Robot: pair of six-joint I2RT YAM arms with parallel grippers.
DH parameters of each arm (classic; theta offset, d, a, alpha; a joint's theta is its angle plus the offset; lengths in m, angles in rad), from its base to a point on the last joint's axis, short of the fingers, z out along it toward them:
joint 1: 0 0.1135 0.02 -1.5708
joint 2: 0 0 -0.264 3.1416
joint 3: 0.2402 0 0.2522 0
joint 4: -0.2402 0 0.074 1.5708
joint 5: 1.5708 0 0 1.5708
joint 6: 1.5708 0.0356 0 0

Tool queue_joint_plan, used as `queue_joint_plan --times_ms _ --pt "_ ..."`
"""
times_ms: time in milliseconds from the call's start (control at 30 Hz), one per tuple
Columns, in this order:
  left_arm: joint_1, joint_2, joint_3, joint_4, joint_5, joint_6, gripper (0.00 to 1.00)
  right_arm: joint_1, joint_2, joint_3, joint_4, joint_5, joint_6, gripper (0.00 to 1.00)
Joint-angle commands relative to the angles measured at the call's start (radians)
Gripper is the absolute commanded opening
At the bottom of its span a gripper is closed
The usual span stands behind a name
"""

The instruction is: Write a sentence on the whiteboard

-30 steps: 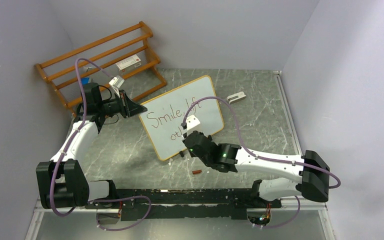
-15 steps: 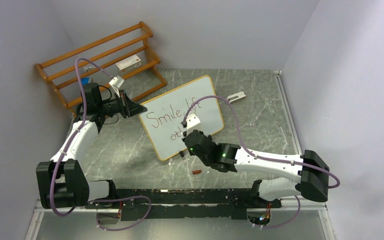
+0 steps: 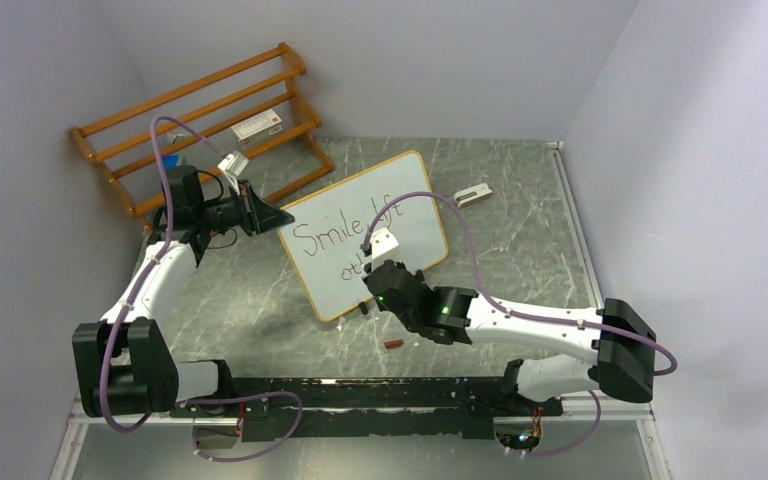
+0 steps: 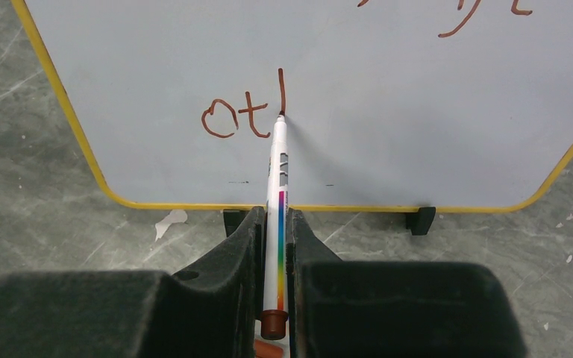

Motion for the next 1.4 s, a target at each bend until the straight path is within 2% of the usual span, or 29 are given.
queue_joint_plan --times_ms 0,667,1367 --pt "-0.004 0.044 -0.020 -0.071 -0.169 0.091 0.05 -0.012 0.016 -0.012 0.042 0.036 -0.004 0.00" --pt "-0.004 0.042 -0.020 -0.073 -0.169 0.092 0.05 -0.024 -0.029 -0.032 0.076 0.086 0.004 0.00" --pt "-0.005 0.045 -0.020 -0.071 -0.173 0.090 0.05 -0.028 -0.032 -0.044 -0.030 0.036 0.055 0.00"
